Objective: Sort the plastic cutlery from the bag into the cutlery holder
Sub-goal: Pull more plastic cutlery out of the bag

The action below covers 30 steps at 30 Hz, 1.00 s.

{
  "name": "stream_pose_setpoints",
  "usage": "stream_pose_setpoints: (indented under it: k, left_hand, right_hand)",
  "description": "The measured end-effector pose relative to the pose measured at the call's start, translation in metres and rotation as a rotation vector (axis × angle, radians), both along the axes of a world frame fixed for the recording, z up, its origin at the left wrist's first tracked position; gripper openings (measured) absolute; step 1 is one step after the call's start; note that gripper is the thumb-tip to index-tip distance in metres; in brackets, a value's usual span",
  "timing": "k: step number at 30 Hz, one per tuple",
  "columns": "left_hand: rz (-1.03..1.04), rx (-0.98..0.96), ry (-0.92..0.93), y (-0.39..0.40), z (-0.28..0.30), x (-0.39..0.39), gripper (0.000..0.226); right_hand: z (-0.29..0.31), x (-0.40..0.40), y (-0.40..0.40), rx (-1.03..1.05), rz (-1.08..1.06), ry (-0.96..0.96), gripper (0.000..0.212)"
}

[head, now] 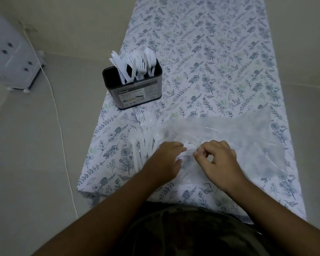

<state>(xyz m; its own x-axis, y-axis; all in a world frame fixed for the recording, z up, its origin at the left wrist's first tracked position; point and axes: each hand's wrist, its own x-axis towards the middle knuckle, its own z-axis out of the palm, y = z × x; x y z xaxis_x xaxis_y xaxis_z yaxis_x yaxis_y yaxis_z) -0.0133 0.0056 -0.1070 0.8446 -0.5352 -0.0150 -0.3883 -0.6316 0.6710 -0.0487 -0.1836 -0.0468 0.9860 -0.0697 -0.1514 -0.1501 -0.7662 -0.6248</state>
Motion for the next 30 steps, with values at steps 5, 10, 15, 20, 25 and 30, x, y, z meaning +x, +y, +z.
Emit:
stream_pose_setpoints:
  k: [5,10,15,20,25,30]
  left_hand:
    - [-0.031,0.332,-0.086,-0.043,0.004,0.027,0.047]
    - [-0.071,0.691,-0.147,-0.067,0.009,0.036,0.033]
    - [-0.146,0.612,-0.049,-0.065,-0.005,0.036,0.024]
    - [-0.159,0.515,-0.025,-0.064,-0.010,0.041,0.024]
    - [-0.131,0.514,0.087,-0.067,-0.006,0.043,0.030]
    - [-0.155,0.516,0.269,-0.057,0.006,0.055,0.027]
  right_hand:
    - [0.002,0.002,-0.002,0.061,-0.030,0.018,0.025]
    - [0.002,0.005,-0.003,0.093,-0.070,0.014,0.028]
    - [0.001,0.004,-0.005,0.065,-0.066,0.043,0.030]
    - [0.001,0.007,-0.010,0.053,-0.100,0.054,0.030]
    - [0.002,0.011,-0.011,0.028,-0.099,0.048,0.029]
    - [0.004,0.014,-0.011,-0.019,-0.085,0.053,0.027]
